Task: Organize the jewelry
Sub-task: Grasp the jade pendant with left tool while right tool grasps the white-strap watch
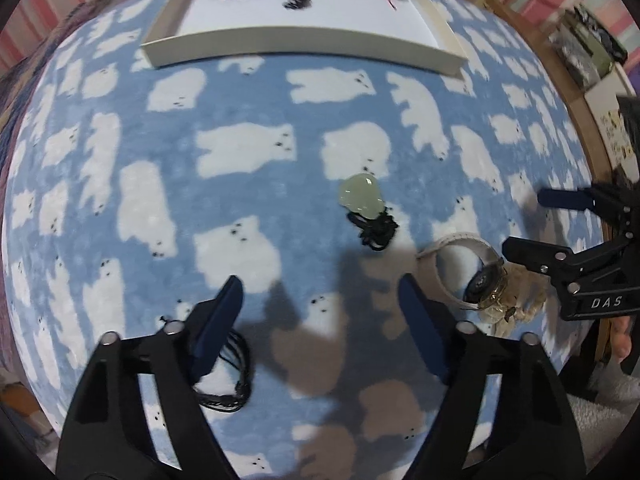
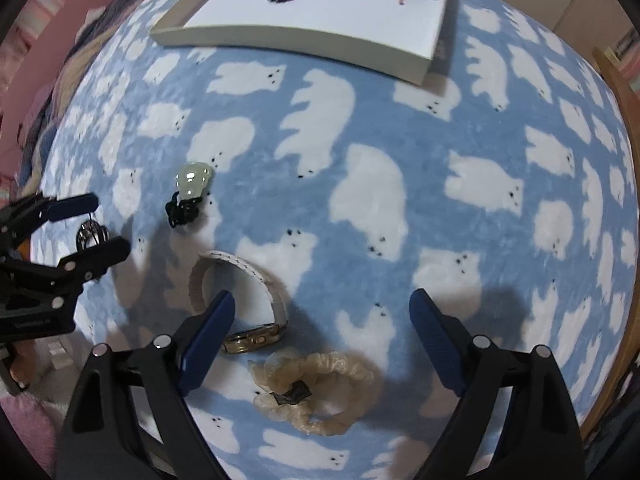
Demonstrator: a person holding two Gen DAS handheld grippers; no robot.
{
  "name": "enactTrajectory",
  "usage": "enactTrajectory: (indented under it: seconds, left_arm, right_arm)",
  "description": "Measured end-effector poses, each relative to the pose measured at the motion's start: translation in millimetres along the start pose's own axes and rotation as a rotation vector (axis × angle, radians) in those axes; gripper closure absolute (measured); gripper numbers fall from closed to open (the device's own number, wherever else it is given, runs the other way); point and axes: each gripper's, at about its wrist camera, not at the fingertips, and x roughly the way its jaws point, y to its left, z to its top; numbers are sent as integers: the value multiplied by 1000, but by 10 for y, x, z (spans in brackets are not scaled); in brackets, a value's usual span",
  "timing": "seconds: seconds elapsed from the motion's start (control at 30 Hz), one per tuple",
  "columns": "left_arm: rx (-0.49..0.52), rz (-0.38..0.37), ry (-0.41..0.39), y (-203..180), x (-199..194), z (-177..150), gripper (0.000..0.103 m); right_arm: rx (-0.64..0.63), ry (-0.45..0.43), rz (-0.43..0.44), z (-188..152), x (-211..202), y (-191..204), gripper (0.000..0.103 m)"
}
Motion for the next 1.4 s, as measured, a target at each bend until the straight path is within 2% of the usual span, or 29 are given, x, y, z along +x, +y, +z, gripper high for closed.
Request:
enactTrajectory:
  seconds: [0.07, 0.1, 0.2, 0.3, 0.4, 0.5, 0.7, 0.87, 1.0, 1.03, 1.1, 1.4]
  left_arm:
    - [14, 5, 14, -40, 41, 47, 41]
    - [22, 2, 16, -58, 59, 65, 42]
    - [40, -12, 16, -104, 86, 95, 44]
    - [59, -30, 2, -143, 78, 122, 45]
    - [70, -37, -8, -180, 86, 168, 46]
    - [65, -51, 9, -196, 149, 236, 56]
    - [69, -64, 38, -260, 243, 306, 61]
    - [78, -52, 59, -312, 325, 320, 74]
    - [51, -71, 81, -258, 421, 340, 75]
    - [54, -73, 80, -262, 426, 334, 78]
    - [62, -73, 74, -286, 418, 316, 83]
    - [82, -54, 52, -302, 398, 287, 85]
  right_arm:
    - [-32, 31, -4, 29, 41, 55, 30]
    - [-42, 45, 1, 43, 67, 75, 34]
    - [-63, 68, 0, 66, 135, 131, 36]
    - [-78, 81, 7, 91, 186, 170, 47]
    - [-87, 95, 10, 113, 245, 183, 52]
    - [-83, 110, 25, 138, 296, 158, 61]
    - [-90, 127, 45, 164, 364, 189, 66]
    - [-91, 130, 53, 185, 393, 212, 66]
    - [-90, 128, 55, 159, 419, 242, 67]
    - [-92, 128, 56, 166, 404, 210, 68]
    - [-91, 128, 61, 170, 416, 213, 72]
    - [-93, 123, 82, 116, 437, 346, 89]
